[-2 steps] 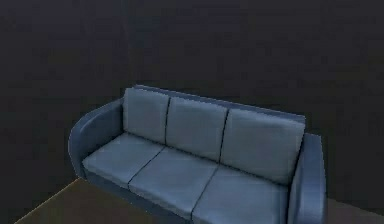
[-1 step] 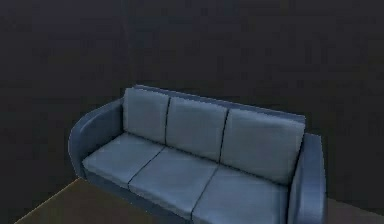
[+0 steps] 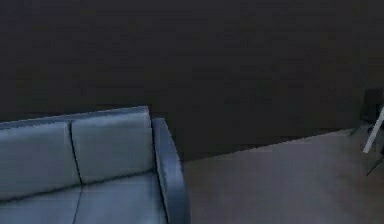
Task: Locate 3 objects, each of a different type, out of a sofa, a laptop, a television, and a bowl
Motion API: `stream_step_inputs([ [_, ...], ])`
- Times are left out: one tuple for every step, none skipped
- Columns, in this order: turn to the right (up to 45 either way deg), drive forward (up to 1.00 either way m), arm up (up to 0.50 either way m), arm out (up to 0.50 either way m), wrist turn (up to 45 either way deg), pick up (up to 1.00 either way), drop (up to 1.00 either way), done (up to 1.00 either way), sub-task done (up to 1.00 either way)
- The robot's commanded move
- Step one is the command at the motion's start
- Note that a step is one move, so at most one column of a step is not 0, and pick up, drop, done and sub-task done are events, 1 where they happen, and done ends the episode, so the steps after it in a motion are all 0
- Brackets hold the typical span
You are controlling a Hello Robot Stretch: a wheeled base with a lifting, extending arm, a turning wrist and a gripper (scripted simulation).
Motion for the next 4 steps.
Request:
stream_step_inputs([
  [45.0,0.00,0.00,0.00,0.0,0.00,0.00,0.00,0.00],
  [27.0,0.00,0.00,0.00,0.0,0.00,0.00,0.00,0.00],
  [0.0,1.00,0.00,0.00,0.0,0.00,0.00,0.00,0.00],
  [3.0,0.00,0.00,0.00,0.0,0.00,0.00,0.00,0.00],
])
